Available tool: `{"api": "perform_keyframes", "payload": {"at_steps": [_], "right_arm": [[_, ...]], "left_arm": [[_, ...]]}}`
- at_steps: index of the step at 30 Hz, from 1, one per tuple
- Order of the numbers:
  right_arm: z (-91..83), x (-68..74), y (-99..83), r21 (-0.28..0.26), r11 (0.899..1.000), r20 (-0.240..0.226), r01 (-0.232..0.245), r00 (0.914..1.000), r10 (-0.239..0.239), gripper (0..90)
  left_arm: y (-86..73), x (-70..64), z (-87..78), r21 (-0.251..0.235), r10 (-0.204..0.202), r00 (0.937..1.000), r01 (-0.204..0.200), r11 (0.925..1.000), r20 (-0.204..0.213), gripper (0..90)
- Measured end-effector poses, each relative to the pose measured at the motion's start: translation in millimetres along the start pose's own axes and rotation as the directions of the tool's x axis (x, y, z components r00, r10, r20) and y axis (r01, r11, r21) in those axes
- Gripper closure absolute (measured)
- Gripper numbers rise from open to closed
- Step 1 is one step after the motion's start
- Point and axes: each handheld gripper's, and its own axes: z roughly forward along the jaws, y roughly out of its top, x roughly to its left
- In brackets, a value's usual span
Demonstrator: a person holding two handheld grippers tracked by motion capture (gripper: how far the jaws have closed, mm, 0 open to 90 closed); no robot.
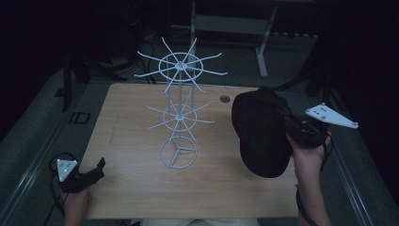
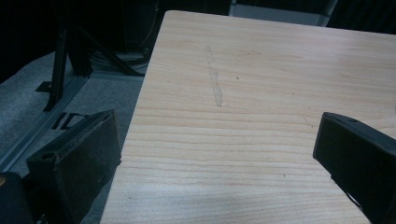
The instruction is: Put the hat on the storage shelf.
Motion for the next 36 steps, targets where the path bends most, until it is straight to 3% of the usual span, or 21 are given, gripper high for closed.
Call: {"api": "perform_keyframes", "payload": {"at_steps": [8,10,15,20,21,23,26,31,33,36], "right_arm": [[-33.8,7.3,32.6,-0.107,0.994,-0.025,0.028,0.9992,-0.031,83.2],[-48.8,13.5,49.6,-0.162,0.986,-0.038,0.044,0.998,-0.05,83.2],[-62.0,23.6,74.8,-0.218,0.974,-0.066,0.067,0.9944,-0.083,83.2],[-73.0,38.9,97.1,-0.289,0.954,-0.1,0.084,0.988,-0.117,83.2],[-74.5,47.0,104.3,-0.306,0.947,-0.121,0.093,0.9834,-0.136,83.2],[-74.3,49.8,106.5,-0.309,0.947,-0.132,0.09,0.9819,-0.136,83.2],[-70.5,66.3,116.5,-0.326,0.941,-0.179,0.091,0.9715,-0.156,83.2],[-63.0,84.9,121.4,-0.335,0.936,-0.202,0.108,0.9621,-0.184,83.1],[-57.8,94.6,122.2,-0.342,0.932,-0.182,0.119,0.9648,-0.19,83.1],[-48.8,105.2,124.3,-0.337,0.934,-0.213,0.121,0.9561,-0.201,83.1]], "left_arm": [[0.0,0.0,-0.1,-0.001,-0.001,1.0,0.001,1.0,-0.001,1.5],[0.0,-0.1,0.0,0.0,0.0,1.0,0.0,1.0,-0.001,1.4],[0.0,-0.2,0.1,0.0,0.0,1.0,0.0,1.0,-0.002,1.4],[0.0,-0.3,0.1,0.0,0.001,1.0,-0.001,1.0,-0.002,1.4],[0.0,-0.3,0.1,0.0,0.002,1.0,-0.002,1.0,-0.001,1.4],[0.0,-0.3,0.1,0.0,0.003,1.0,-0.003,1.0,-0.001,1.5],[0.0,-0.2,0.0,0.0,0.002,1.0,-0.002,1.0,0.0,1.4],[0.1,-0.4,0.2,0.0,0.004,1.0,-0.004,1.0,0.001,1.4],[0.1,-0.3,0.2,0.001,0.003,1.0,-0.003,1.0,0.001,1.4],[0.0,-0.5,0.2,0.0,0.004,1.0,-0.004,1.0,0.001,1.4]]}}
